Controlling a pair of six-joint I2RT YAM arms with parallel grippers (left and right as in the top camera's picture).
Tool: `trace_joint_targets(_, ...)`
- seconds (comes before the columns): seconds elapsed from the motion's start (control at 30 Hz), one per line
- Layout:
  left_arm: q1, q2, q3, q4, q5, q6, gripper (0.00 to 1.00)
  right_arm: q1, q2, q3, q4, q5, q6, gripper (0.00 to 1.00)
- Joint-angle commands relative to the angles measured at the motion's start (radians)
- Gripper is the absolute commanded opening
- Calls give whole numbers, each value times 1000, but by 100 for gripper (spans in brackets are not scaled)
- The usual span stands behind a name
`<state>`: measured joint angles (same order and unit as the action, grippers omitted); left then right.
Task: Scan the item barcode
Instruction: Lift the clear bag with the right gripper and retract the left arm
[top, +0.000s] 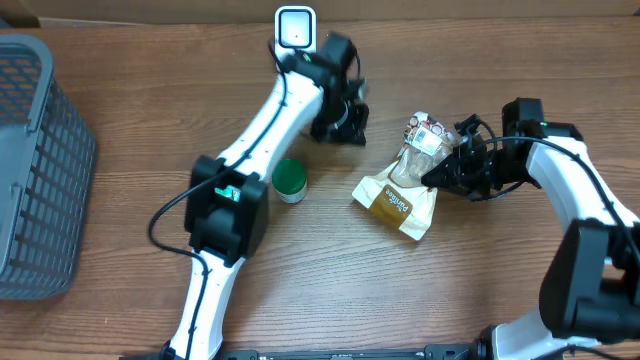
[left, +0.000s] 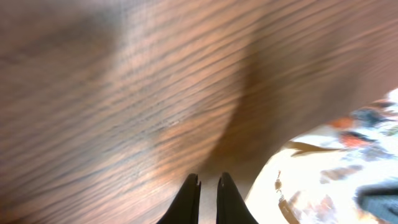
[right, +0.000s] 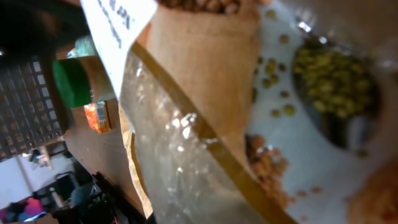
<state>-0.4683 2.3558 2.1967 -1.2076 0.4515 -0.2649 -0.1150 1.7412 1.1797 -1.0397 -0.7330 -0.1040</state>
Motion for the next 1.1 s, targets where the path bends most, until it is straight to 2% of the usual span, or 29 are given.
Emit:
trace_joint_targets(0.0, 39, -130, 157, -69, -7, 94, 4, 5, -60, 42, -22, 20, -32, 4)
trace_joint_targets(0.17, 134, -251, 290, -172, -53, 93, 4, 5, -75, 66, -58, 36, -32, 4)
trace_joint_targets(0.27, 235, -346, 320, -222, -116, 93, 22, 5, -75, 66, -67, 36, -32, 4)
trace_joint_targets(0.3, 268, -373, 320, -236, -138, 93, 23, 5, -75, 66, -68, 36, -32, 4)
trace_joint_targets(0.33, 308, -398, 320, -251, -164, 93, 34, 5, -75, 66, -69, 35, -31, 4)
trace_joint_targets(0.37, 343, -418, 320, -264, -184, 93, 54, 5, -75, 66, -69, 33, -32, 4)
trace_joint_targets(0.4, 385, -438, 320, -281, -205, 92, 69, 5, -75, 66, -70, 33, -31, 4)
trace_joint_targets(0.53, 533, -484, 320, -329, -222, 90, 87, 10, -75, 74, -83, 32, -32, 4)
trace_joint_targets(0.6, 596, -492, 320, -352, -222, 74, 91, 17, -75, 96, -103, 32, -35, 4)
trace_joint_targets(0.63, 620, -493, 320, -362, -222, 71, 100, 20, -75, 110, -117, 32, -41, 4)
trace_joint_targets(0.87, 698, -492, 319, -407, -223, 67, 100, 85, -75, 261, -236, 57, -139, 4)
trace_joint_targets(1.07, 698, -492, 319, -408, -224, 67, 100, 208, -75, 359, -272, 266, -138, 4)
